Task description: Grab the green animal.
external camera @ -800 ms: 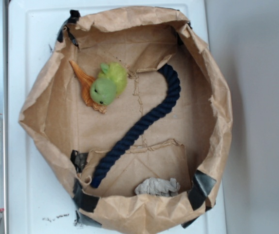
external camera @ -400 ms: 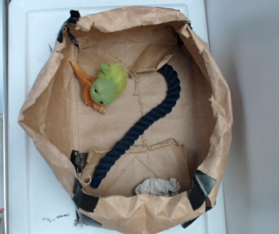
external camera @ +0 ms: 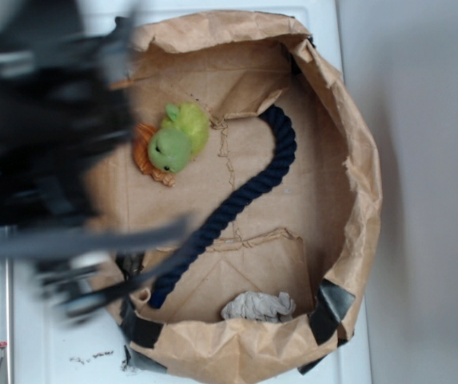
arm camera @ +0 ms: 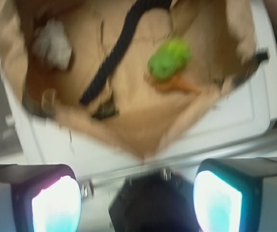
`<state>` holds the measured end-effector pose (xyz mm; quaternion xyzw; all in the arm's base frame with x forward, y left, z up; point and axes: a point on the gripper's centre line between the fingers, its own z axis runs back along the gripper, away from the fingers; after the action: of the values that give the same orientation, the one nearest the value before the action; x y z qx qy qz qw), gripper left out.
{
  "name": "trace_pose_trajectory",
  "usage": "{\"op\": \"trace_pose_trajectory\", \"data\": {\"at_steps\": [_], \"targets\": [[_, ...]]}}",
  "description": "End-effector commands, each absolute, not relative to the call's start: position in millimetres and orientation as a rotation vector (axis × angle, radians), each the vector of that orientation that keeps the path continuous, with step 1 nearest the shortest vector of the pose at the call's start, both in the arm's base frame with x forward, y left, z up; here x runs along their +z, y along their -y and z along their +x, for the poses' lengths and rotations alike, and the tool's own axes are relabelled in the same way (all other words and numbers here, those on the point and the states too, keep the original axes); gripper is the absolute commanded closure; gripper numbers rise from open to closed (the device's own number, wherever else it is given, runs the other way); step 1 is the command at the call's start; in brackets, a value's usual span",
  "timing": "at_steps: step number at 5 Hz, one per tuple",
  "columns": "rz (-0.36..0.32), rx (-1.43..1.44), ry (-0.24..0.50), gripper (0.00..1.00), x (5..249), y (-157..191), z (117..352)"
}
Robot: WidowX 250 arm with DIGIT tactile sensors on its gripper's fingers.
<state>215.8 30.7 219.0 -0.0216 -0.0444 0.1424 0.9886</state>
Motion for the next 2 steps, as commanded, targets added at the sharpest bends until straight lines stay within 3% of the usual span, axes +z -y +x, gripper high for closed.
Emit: {"op": "trace_pose_trajectory", "data": {"at_steps": [1, 2], "targets": [[-0.040, 0.232, 0.302, 0.00, 200, -72, 286], [0.002, 0.146, 0.334, 0.00, 169, -75, 324]]}}
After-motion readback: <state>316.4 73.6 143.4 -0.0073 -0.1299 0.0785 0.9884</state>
